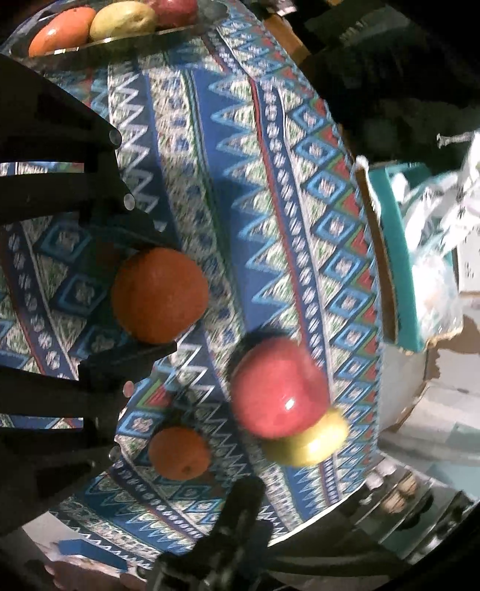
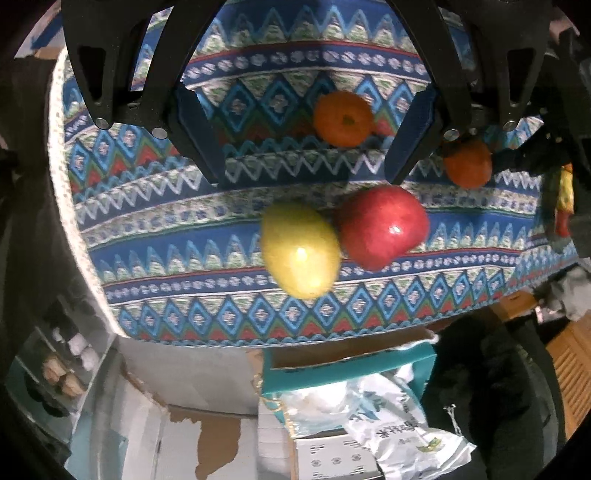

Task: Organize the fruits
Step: 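Grasp an orange with the left tool while the right tool grasps a red apple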

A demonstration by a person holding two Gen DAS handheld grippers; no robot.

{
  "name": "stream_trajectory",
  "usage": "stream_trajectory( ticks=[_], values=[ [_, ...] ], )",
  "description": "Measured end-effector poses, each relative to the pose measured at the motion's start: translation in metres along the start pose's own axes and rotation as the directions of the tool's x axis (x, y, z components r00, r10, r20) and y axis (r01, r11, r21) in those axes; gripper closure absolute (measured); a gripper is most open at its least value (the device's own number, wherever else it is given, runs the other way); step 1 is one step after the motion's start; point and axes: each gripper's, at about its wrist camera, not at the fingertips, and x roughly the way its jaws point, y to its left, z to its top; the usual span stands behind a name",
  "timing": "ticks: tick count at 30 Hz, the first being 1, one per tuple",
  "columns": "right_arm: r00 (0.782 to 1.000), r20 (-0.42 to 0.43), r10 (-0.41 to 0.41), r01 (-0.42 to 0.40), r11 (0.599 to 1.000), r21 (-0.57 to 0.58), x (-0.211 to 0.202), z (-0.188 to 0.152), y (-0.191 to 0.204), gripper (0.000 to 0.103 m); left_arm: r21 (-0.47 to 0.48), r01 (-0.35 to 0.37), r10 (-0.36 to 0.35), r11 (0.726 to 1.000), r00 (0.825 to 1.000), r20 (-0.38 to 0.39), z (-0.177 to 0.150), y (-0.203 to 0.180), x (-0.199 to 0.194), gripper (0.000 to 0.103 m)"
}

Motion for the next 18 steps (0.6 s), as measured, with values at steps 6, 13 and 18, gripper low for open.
stream_trajectory(
  ticks=[6,13,18],
  values=[
    [0.999,-0.017,0.038,-0.039,0.999,-0.018,0.018,0.010,0.018,0.016,-0.040,-0.026,0.027,0.999,0.999,0.035,0.008,0.025,-0.011,0.055],
    [0.999,-0.019,0.049,-0.050,0.996,-0.078,0.033,0.020,0.044,0.016,-0.081,-0.021,0.025,0.996,0.999,0.045,0.011,0.045,-0.016,0.055],
    [0.999,-0.035,0.037,-0.040,0.995,-0.095,0.048,0.024,0.055,0.016,-0.101,-0.016,0.020,0.995,0.999,0.039,0.008,0.055,-0.015,0.055]
  ],
)
